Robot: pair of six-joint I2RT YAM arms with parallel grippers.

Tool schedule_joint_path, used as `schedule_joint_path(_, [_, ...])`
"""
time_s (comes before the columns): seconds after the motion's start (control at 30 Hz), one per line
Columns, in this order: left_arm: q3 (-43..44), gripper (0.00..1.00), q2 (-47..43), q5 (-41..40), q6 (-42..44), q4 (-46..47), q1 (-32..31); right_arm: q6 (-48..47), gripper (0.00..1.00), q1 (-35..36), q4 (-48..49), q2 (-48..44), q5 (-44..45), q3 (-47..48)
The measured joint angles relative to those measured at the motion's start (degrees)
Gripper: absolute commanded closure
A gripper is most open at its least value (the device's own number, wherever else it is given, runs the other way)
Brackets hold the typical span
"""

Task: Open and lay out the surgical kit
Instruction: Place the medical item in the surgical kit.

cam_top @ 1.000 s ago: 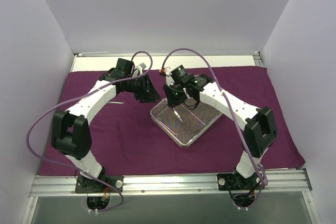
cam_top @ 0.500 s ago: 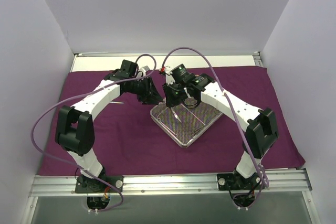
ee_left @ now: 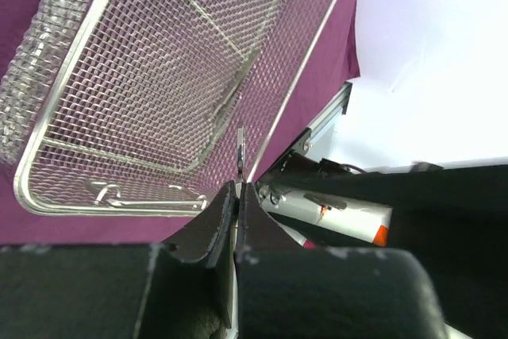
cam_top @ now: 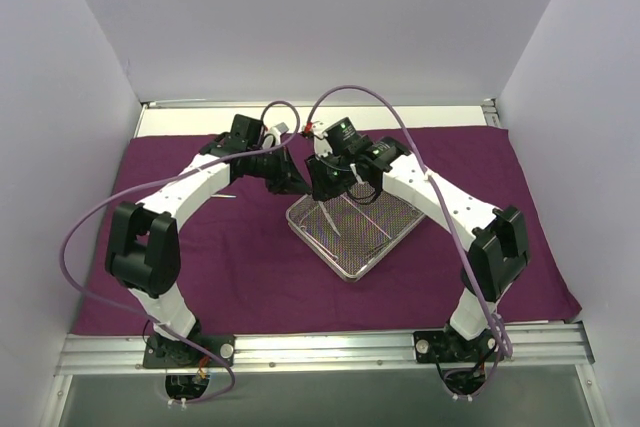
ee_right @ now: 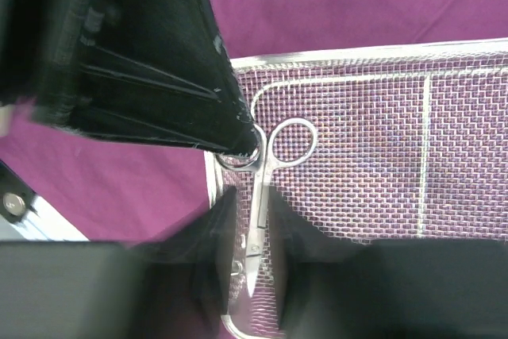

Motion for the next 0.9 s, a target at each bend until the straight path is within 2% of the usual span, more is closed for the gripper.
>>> schedule_joint_path(0.1, [-2.29,0.98,-0.61,-0.5,-0.04,1.46,0.76,0.61,0.57,-0.22,-0.35,0.13,0.55,1.92])
schedule_joint_path(0.2, [-6.99,0.98,-3.37,-1.33,-0.11,2.78,3.87,1.38,0.53,-1.22,-0.46,0.13,1.51,3.1])
schedule_joint_path(0.27, [-10.64,0.98,-6.64,-1.46,-0.22,4.07,7.91,1.7,0.53,-2.47,-0.74,0.11,2.36,3.28])
schedule_joint_path(0.4, [-16.79,0.98,-14.91,-1.31,0.22,7.17,20.48,2.05,0.52,-5.07,-2.23,0.11,3.85,3.37])
schedule_joint_path(0.53, [-19.67,0.98,-19.76,-1.07,2.08,9.51,30.82,2.08,0.52,-6.73,-3.63,0.11,4.63,3.37])
schedule_joint_path(0.9, [-36.74,0.98,-22.29,-1.16,0.31,20.06,42.51,2.03,0.52,-6.71,-5.07,0.11,4.0,3.04])
